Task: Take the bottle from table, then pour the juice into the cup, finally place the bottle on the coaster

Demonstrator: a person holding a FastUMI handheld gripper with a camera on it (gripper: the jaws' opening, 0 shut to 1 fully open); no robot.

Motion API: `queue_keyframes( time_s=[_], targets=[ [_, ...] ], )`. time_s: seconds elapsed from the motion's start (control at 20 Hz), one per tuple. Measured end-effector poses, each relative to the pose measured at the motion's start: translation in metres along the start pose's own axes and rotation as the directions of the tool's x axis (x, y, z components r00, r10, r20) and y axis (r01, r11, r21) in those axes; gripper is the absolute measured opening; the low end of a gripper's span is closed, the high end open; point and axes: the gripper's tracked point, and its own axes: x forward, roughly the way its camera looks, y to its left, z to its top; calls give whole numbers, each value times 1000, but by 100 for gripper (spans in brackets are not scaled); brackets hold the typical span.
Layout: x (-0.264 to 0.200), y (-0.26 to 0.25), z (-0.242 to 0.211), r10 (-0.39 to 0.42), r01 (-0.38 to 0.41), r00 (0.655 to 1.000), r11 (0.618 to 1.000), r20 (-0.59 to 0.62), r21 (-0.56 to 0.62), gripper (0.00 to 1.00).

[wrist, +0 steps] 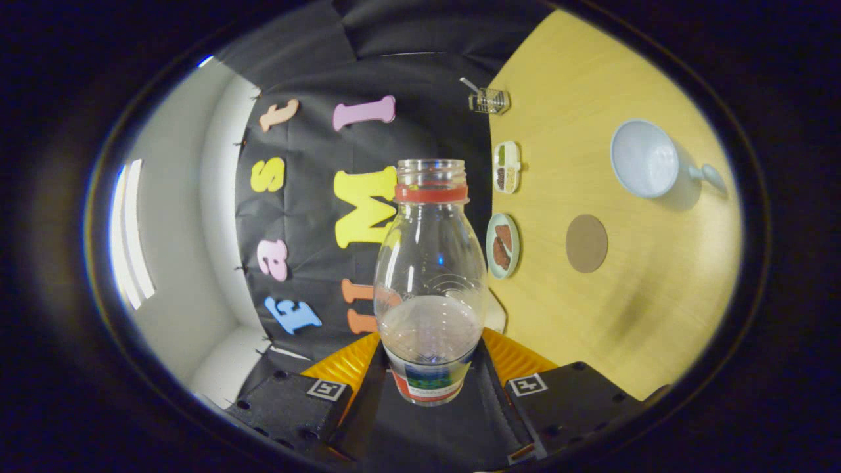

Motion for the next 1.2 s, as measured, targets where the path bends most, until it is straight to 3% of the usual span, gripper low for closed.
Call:
queue_keyframes(
  time_s=[0.1,0.2,0.4,0.5,0.85,1.05,1.2],
  targets=[
    [-4,-10,-13,-44,39,999,977,-17,-208,75],
    [-8,-21,-19,-97,83,995,900,-10,-428,75],
    [-19,-40,-9,-210,182,976,639,59,-748,76],
    [-29,-46,-1,-236,220,966,553,102,-803,76],
    [-48,-53,17,-240,270,952,360,190,-893,76],
    [-41,-39,20,-195,255,959,274,206,-927,76],
    [-25,-30,25,-184,256,960,259,213,-931,76]
  ],
)
